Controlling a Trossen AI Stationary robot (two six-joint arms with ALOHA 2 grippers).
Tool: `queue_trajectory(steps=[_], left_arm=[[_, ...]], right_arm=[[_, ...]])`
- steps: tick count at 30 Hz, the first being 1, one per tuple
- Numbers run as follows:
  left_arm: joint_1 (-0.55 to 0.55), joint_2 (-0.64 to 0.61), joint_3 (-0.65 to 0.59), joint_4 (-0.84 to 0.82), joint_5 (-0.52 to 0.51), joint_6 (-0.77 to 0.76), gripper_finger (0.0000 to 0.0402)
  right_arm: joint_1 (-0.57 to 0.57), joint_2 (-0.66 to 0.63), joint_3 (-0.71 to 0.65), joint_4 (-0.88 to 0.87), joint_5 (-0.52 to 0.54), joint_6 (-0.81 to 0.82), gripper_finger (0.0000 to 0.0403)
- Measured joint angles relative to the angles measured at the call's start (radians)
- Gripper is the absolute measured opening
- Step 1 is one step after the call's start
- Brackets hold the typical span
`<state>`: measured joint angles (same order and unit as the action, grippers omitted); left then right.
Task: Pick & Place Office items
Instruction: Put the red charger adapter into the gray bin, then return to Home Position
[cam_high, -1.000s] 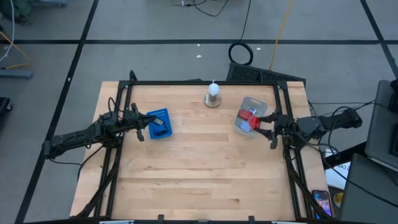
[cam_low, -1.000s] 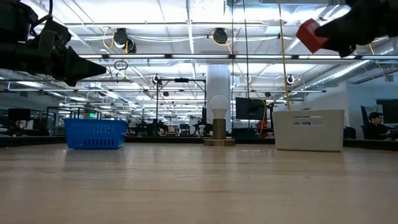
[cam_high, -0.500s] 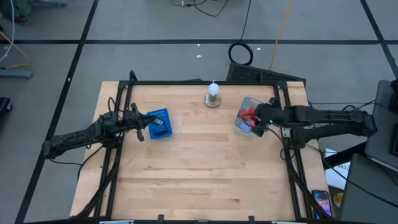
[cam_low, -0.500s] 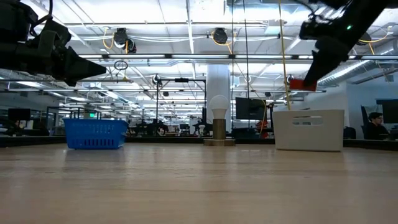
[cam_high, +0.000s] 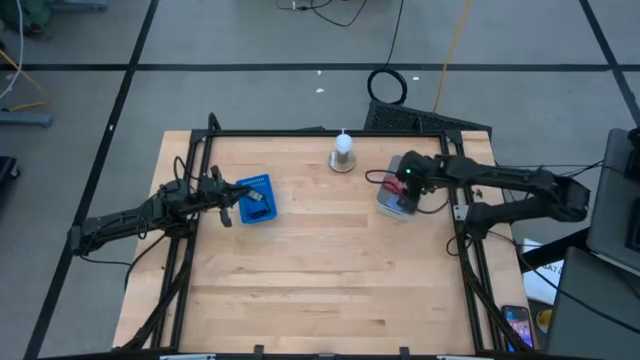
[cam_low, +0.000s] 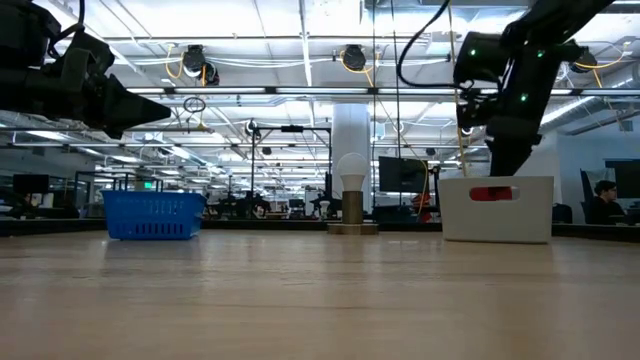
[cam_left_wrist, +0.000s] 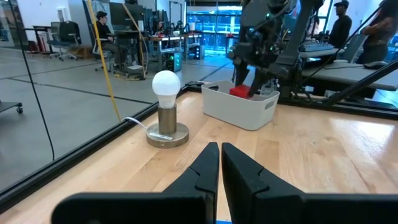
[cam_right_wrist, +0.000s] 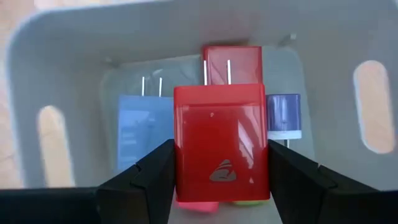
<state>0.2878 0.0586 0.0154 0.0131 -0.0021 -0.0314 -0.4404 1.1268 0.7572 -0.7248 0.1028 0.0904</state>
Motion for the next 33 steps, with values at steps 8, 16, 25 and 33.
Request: queue_trajectory(steps=[8, 16, 25, 33], left_arm=[[0.000, 0.000, 0.000, 0.003, 0.000, -0.004, 0.0019], [0.000, 0.000, 0.000, 0.004, 0.000, -0.002, 0.0019], [0.000, 0.000, 0.000, 0.005, 0.000, 0.000, 0.0019], [0.000, 0.000, 0.000, 0.005, 0.000, -0.001, 0.0019]], right_arm=[[-0.045, 0.089, -0.025, 0.070, 0.000, -0.029, 0.0201], [-0.077, 0.113, -0.025, 0.089, -0.001, -0.068, 0.0201], [-0.077, 0.114, -0.026, 0.134, 0.000, -0.101, 0.0255], [-0.077, 0.084, -0.026, 0.137, 0.000, -0.116, 0.0246]])
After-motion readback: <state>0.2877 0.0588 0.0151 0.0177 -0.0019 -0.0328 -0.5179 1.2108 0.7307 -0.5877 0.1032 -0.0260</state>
